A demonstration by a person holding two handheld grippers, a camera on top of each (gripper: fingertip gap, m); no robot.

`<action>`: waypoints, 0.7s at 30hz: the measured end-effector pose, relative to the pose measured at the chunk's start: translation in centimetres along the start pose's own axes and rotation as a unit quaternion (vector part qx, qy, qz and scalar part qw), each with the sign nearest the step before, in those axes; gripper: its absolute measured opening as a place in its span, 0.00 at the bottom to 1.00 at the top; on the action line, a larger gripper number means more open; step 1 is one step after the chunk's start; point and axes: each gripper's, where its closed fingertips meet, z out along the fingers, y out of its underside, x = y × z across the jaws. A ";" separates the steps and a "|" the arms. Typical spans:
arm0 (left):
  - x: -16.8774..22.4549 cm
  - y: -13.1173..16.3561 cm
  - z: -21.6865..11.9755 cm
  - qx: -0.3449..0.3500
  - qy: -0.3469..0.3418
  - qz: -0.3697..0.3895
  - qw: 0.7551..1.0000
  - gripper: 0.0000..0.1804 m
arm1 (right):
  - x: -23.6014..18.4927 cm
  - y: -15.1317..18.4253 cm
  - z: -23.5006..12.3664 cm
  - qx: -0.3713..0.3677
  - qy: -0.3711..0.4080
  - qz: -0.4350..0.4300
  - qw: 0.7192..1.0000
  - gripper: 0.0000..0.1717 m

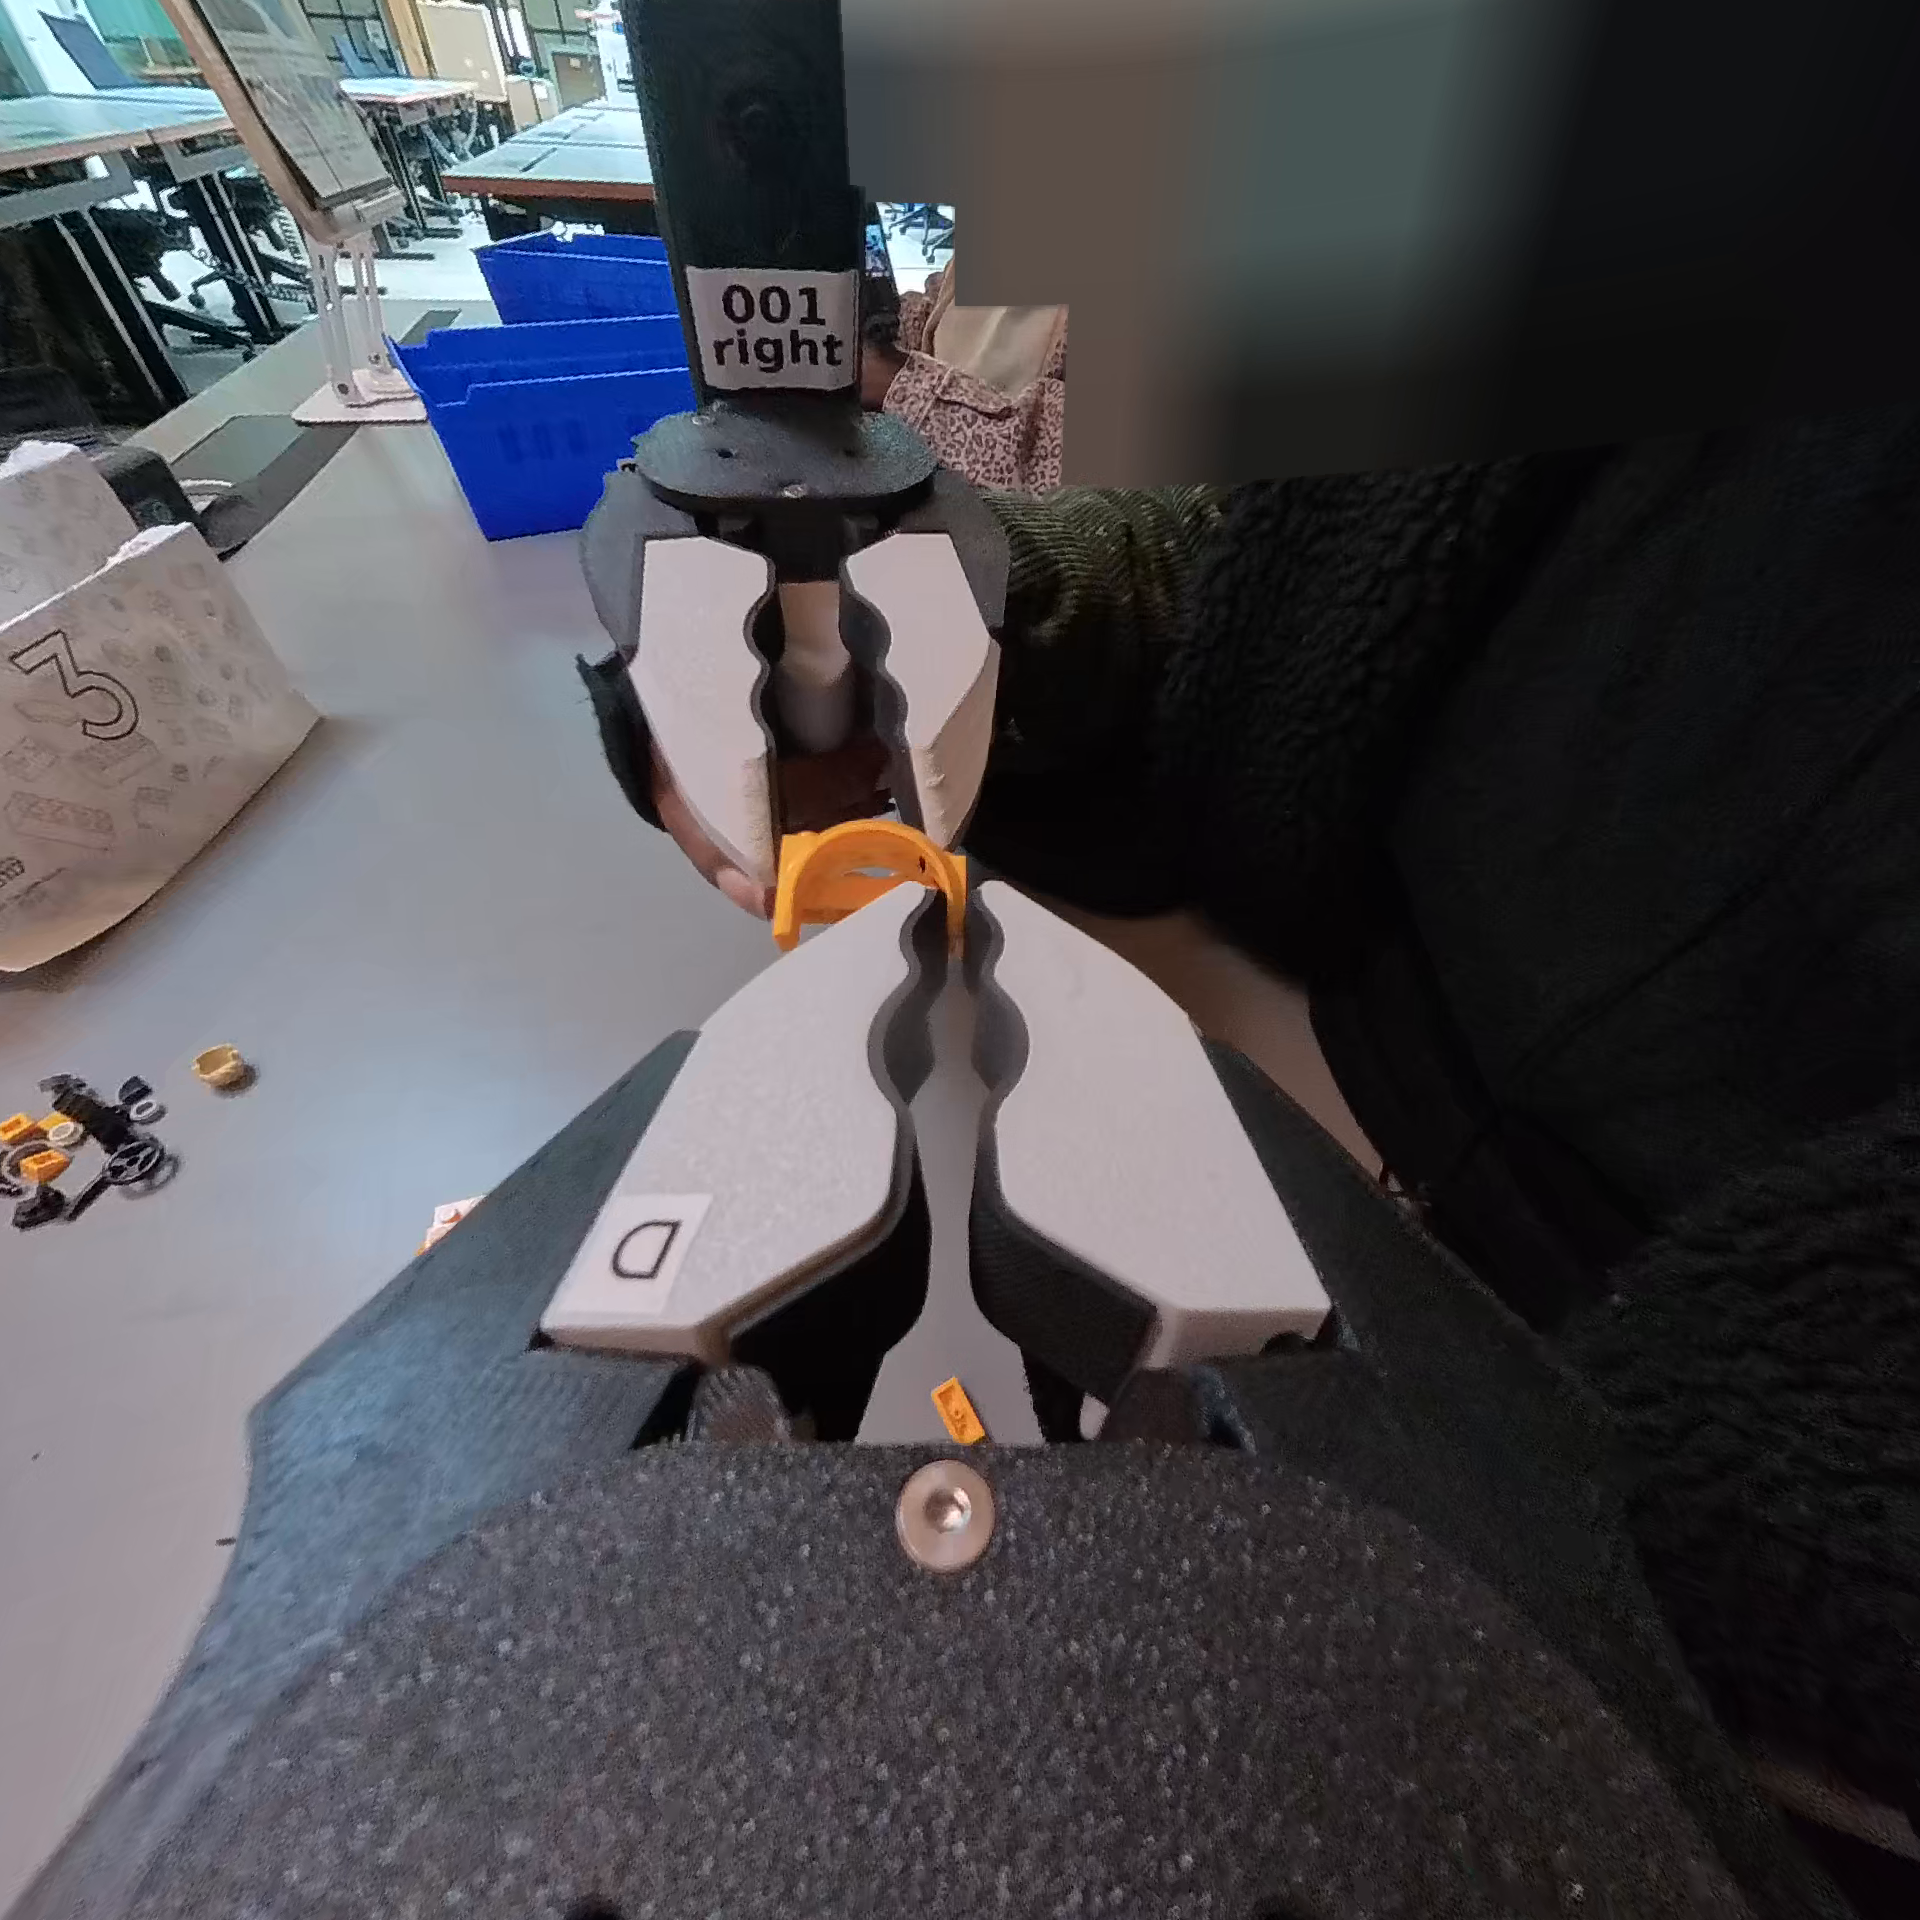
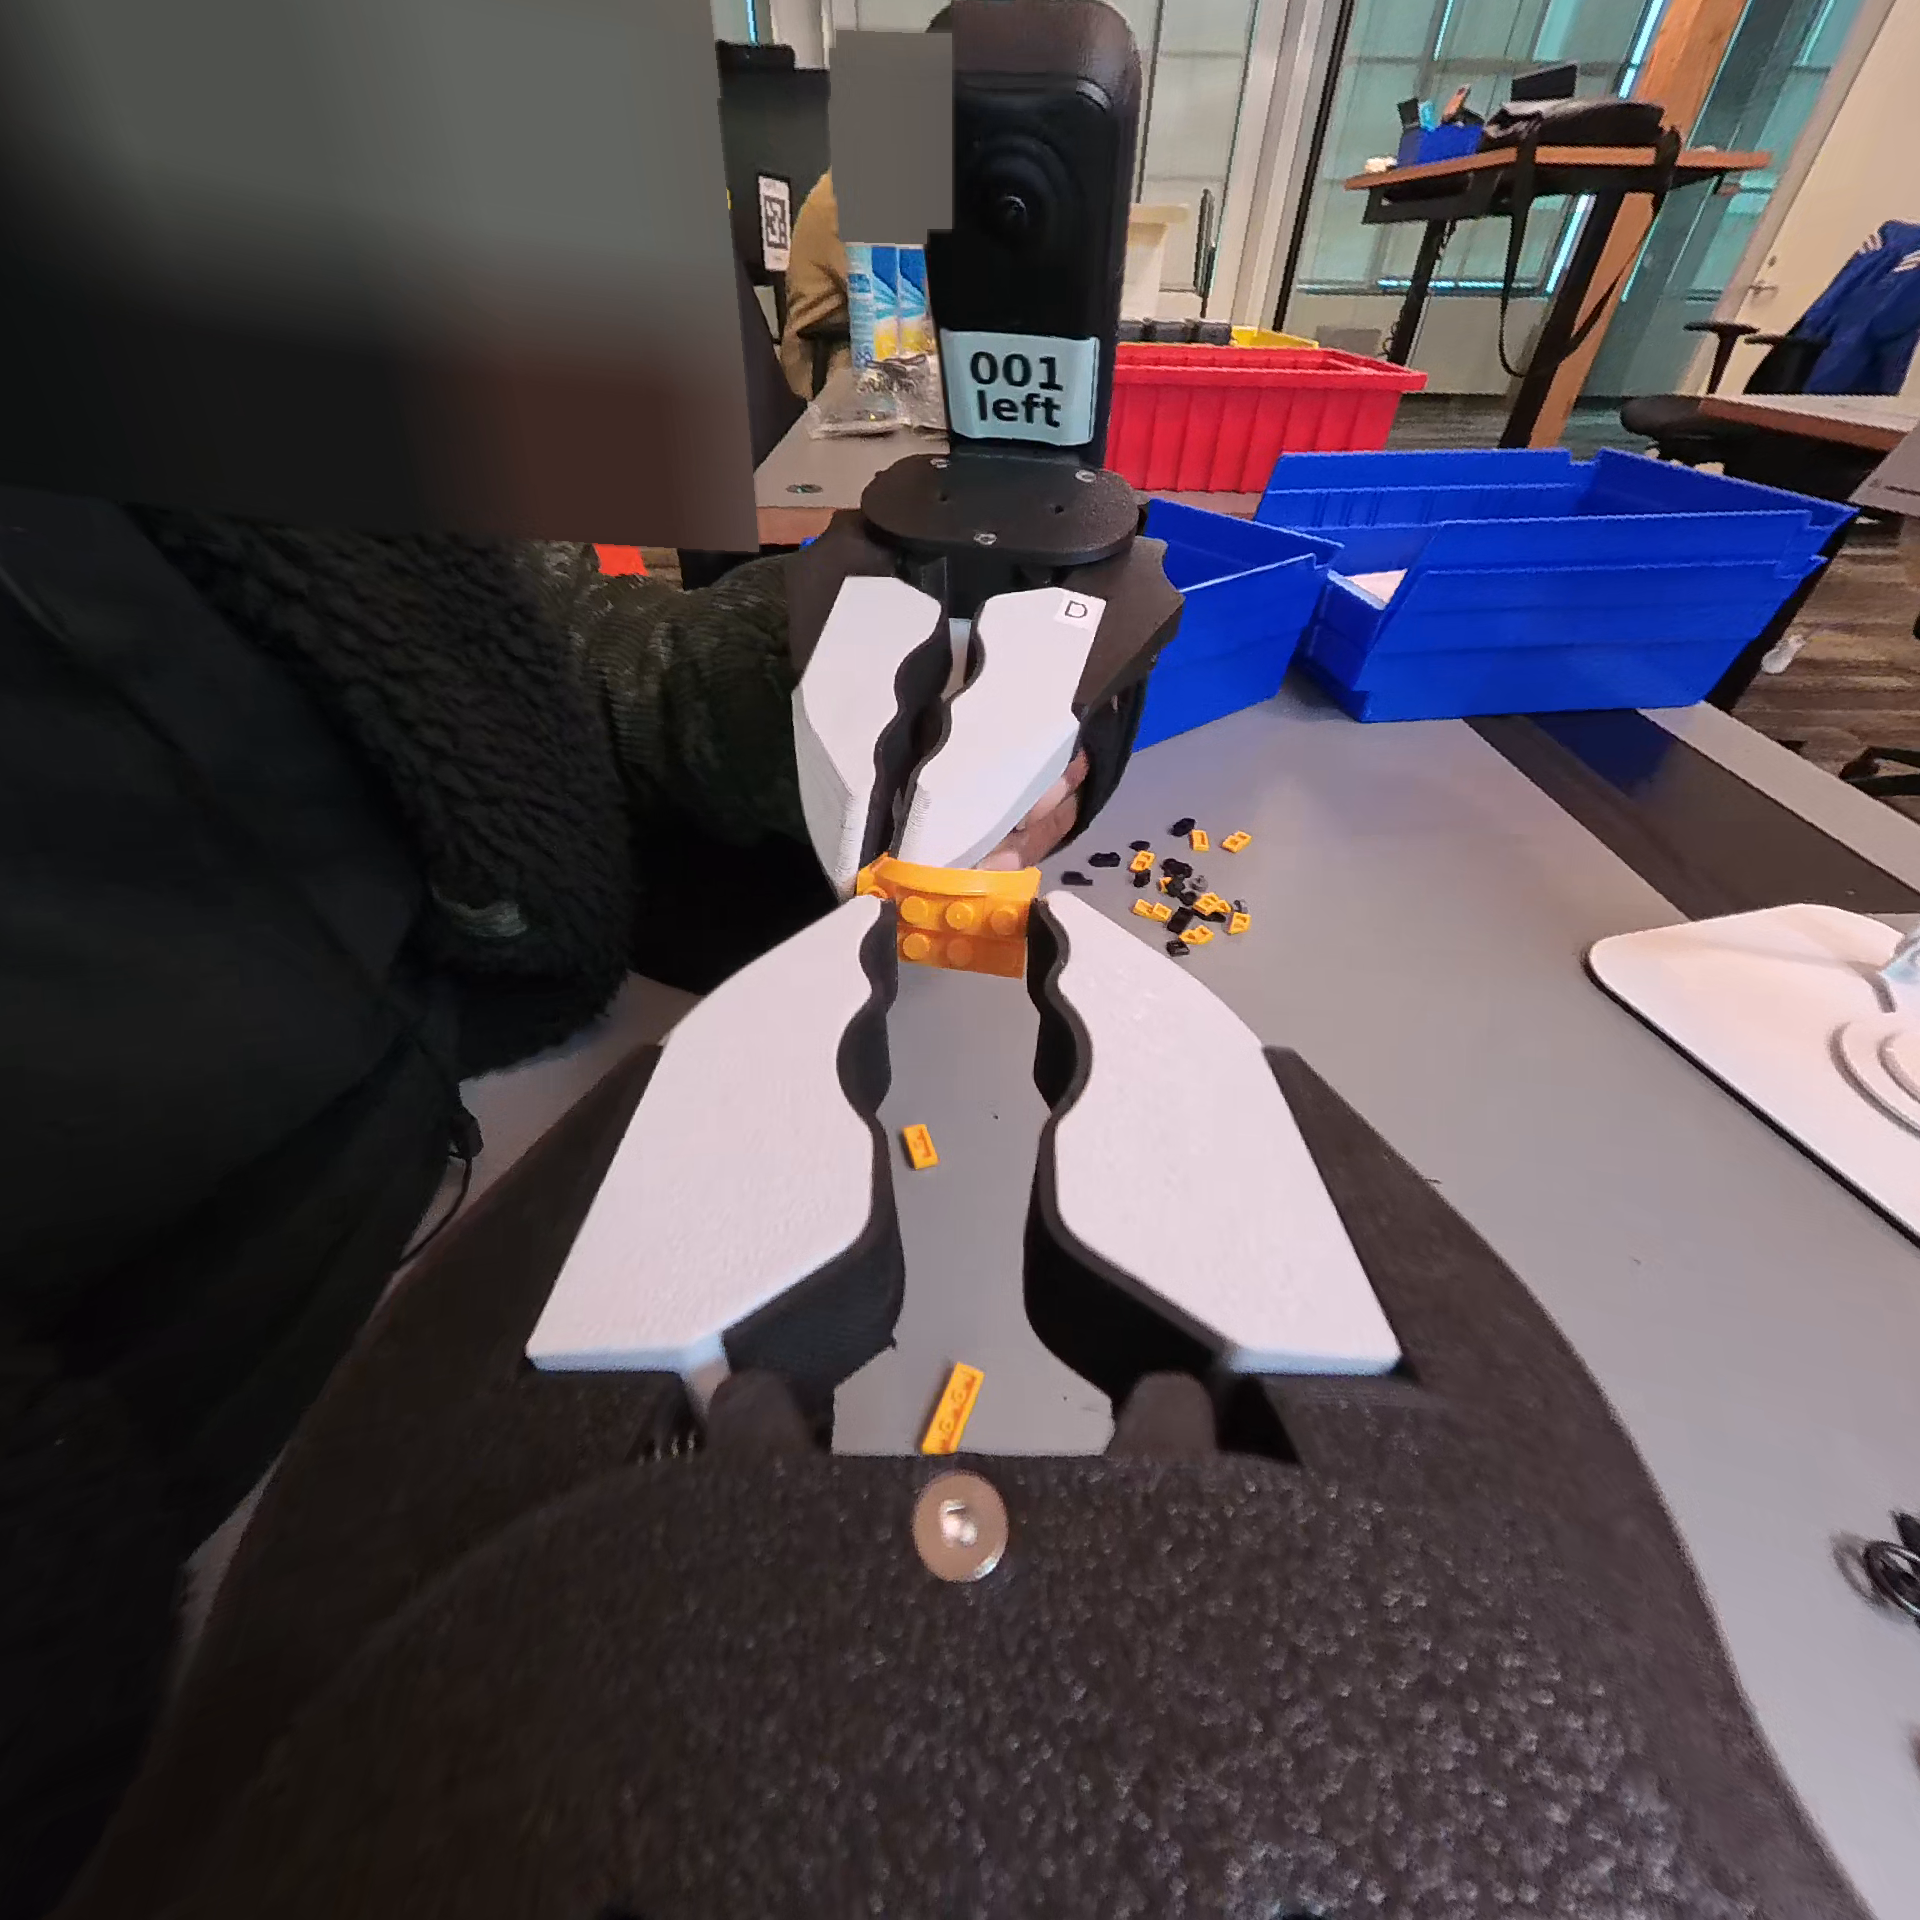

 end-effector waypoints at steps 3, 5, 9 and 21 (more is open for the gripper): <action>-0.1 0.4 0.0 -0.015 -0.006 0.002 1.000 0.02 | 0.2 0.3 0.1 -0.020 0.010 -0.008 1.000 0.14; -0.4 0.7 -0.2 -0.020 -0.009 -0.006 1.000 0.02 | 0.4 0.5 0.2 -0.028 0.023 -0.013 0.999 0.14; -0.9 1.1 -0.1 -0.032 -0.022 -0.013 0.999 0.02 | 0.9 1.0 0.1 -0.032 0.021 -0.001 0.999 0.13; -2.2 0.7 -1.9 0.000 -0.038 -0.045 0.998 0.02 | 3.0 0.6 -1.1 -0.036 0.101 -0.046 0.993 0.14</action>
